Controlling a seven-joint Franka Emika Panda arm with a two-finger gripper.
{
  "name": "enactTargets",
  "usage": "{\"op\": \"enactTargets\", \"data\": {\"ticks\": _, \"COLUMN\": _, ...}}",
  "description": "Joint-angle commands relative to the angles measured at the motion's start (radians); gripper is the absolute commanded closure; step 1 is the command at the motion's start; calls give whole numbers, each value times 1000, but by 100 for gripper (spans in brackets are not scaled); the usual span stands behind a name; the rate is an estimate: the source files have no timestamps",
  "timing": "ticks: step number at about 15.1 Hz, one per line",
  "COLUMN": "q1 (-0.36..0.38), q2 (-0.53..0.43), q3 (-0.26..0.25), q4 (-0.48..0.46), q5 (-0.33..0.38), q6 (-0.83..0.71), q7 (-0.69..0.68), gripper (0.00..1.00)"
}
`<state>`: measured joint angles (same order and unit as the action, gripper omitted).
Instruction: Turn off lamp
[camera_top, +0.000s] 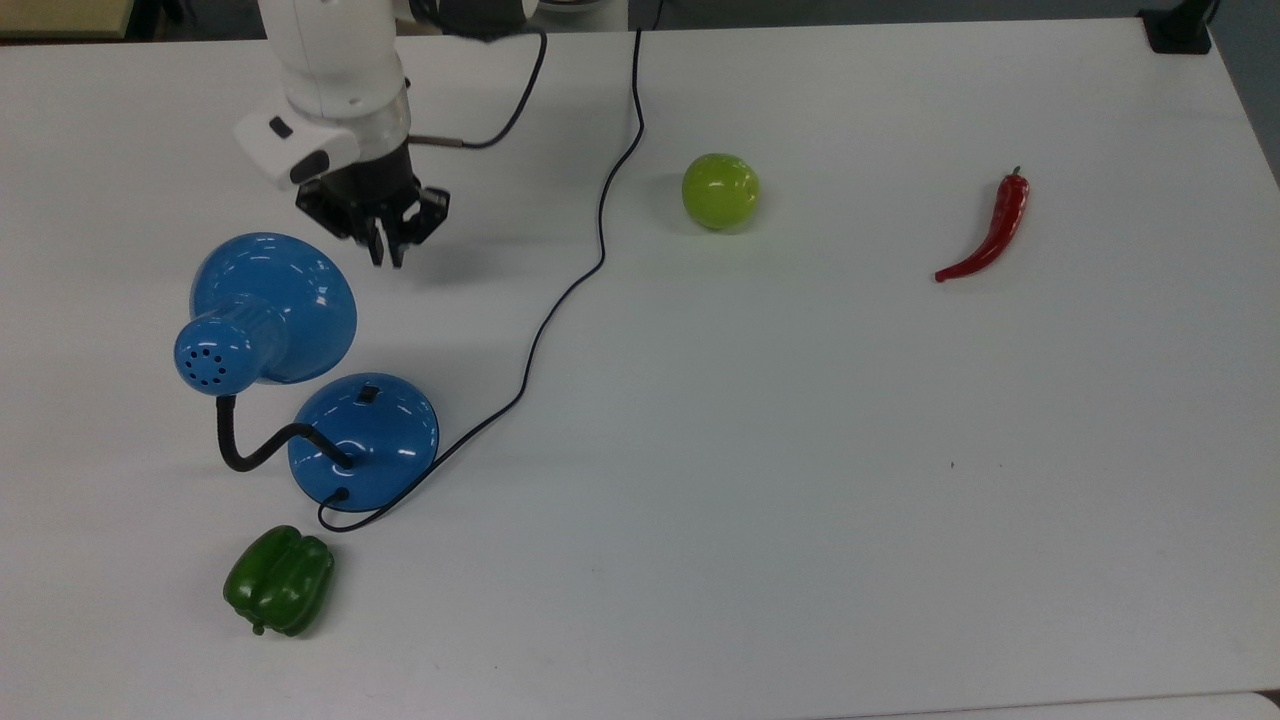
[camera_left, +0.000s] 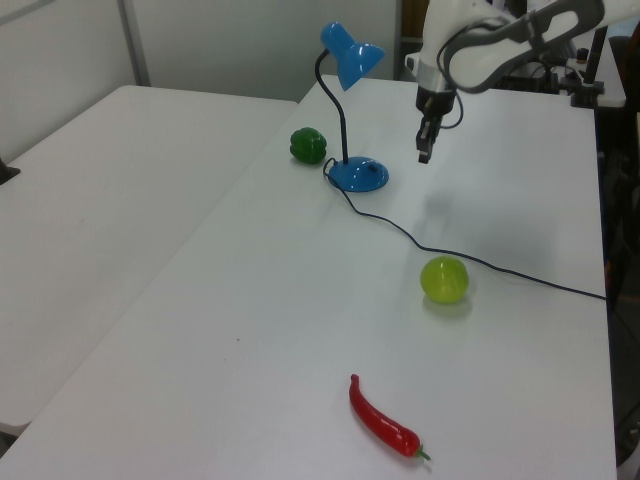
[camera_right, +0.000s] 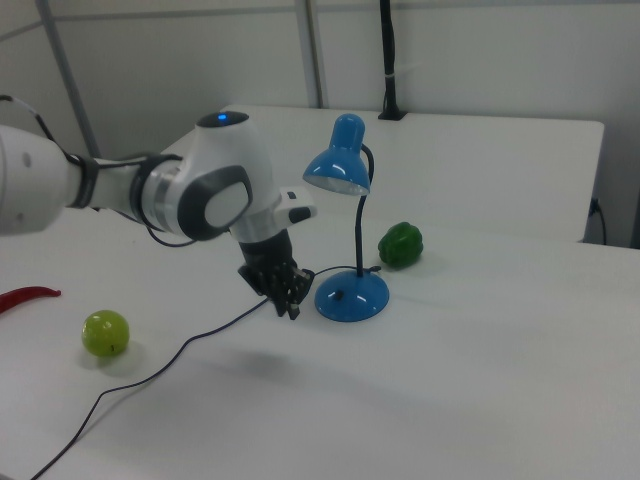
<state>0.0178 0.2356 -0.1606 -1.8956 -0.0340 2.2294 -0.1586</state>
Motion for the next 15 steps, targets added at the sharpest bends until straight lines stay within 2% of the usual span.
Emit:
{"op": "enactTargets", "data": {"ticks": 1, "q1": 10, "q2": -126, "q3": -5, "q4": -34, "q5": -14, "q6": -192, "q7": -10, "gripper": 2}}
{"op": "enactTargets", "data": {"ticks": 5, "q1": 19, "q2": -222, "q3": -2, "q4": 32, "q5": -3, "q6": -408, "q7": 39, "gripper": 0}}
{"op": "enactTargets", "data": {"ticks": 8, "q1": 30, "q2": -245, "q3": 3, "q4": 114, "q5": 8, "q6": -523, "q7": 129, "gripper": 0}}
{"op": "enactTargets", "data": {"ticks": 12, "q1": 43, "q2": -245, "q3": 21, "q4": 249, "q5": 103, "q6": -594, "q7": 273, "gripper": 0}}
{"op": "enactTargets", "data": {"ticks": 15, "q1": 40, "q2": -243, "q3": 90, "q4": 293, "q5": 128, "q6": -593, "q7": 346, "gripper": 0}}
